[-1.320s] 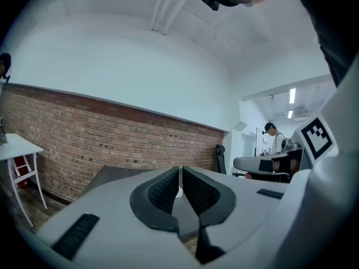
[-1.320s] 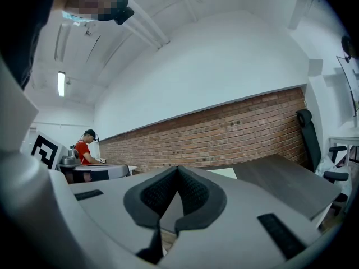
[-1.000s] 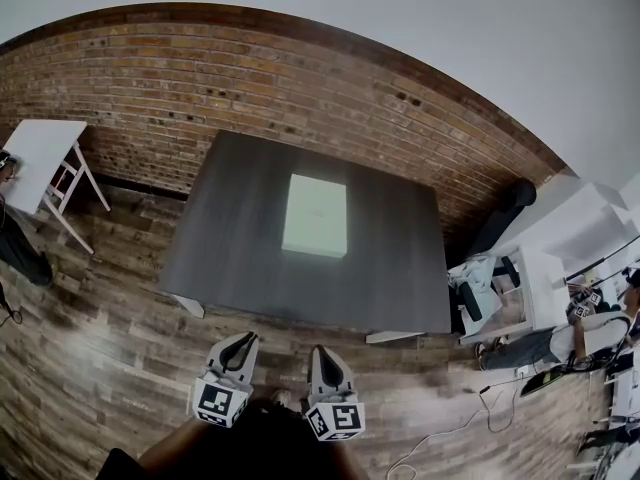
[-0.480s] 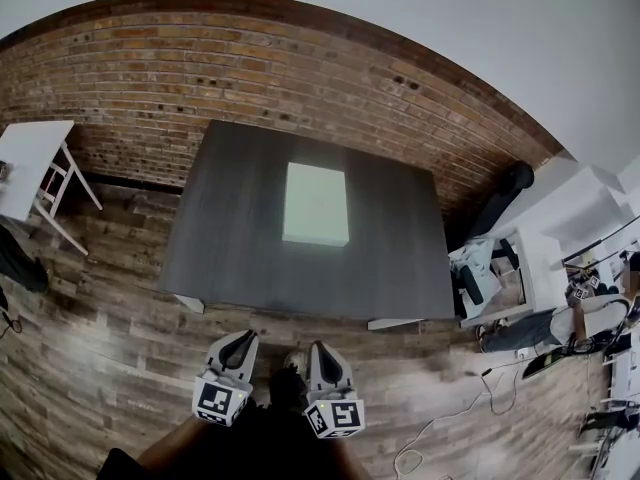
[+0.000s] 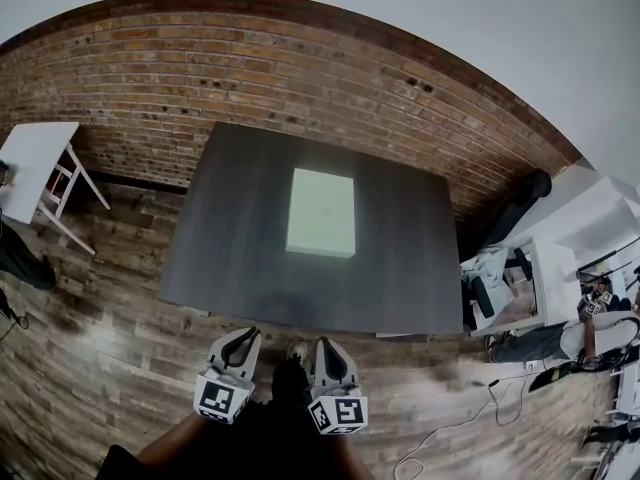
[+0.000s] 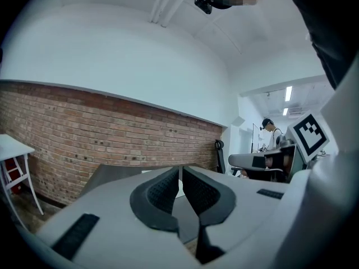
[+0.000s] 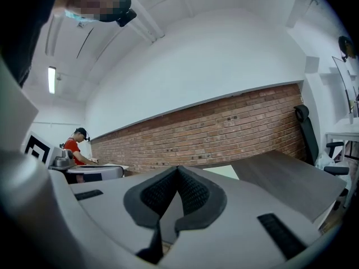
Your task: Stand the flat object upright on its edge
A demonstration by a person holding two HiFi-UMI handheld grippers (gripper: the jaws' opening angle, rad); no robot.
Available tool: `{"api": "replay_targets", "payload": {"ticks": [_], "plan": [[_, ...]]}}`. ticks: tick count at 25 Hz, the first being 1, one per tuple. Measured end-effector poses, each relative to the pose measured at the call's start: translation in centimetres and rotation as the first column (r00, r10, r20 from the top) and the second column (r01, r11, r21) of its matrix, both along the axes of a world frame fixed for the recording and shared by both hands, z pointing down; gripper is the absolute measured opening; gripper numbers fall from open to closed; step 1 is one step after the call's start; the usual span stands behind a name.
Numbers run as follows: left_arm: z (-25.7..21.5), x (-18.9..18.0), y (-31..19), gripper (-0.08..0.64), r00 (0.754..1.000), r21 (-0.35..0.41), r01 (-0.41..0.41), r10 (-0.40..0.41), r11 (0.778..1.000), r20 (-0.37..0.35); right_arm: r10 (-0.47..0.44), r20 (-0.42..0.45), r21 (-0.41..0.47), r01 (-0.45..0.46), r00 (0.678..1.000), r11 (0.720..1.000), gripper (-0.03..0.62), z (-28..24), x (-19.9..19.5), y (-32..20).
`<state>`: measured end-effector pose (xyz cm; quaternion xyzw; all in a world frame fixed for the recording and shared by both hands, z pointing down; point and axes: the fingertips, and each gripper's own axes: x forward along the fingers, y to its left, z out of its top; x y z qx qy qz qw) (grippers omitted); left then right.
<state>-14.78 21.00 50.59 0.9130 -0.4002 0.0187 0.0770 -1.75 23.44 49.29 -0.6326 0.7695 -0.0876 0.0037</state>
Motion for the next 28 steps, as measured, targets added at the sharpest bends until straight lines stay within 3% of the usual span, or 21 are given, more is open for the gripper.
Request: {"api": "replay_targets", "payload": {"ticks": [4,8,18,23,28], "plan": [[0.0,1.7,-3.0,0.048,0.999,-0.011,0.032,-0.032,0.999,-0.003,-0.019,-0.002,0.001,0.019,1.0,1.0,0.023,-0.5,1.9,-3.1],[-0.8,4.2,-5.6,0.048,0.999,0.049,0.045,-0.046,0.998,0.025,-0.031,-0.007,-0.007,0.031,0.999,0.999,0.023,-0.8,4.4,-5.9],[-0.4,10.5,-11.0,0.048,0.994,0.003,0.101,-0.101,0.995,0.041,-0.111,-0.015,-0.035,0.111,0.994,0.993,0.023,-0.6,10.0,-12.4],[0.3,13.2,-13.2,0.048,0.989,0.009,0.113,-0.113,0.994,0.092,-0.165,-0.015,-0.051,0.164,0.986,0.985,0.023,0.1,12.3,-15.0],[0.1,15.1,-16.0,0.048,0.982,0.001,0.175,-0.175,0.985,0.071,-0.212,-0.025,-0.056,0.21,0.977,0.976,0.023,0.6,14.0,-17.8]]}}
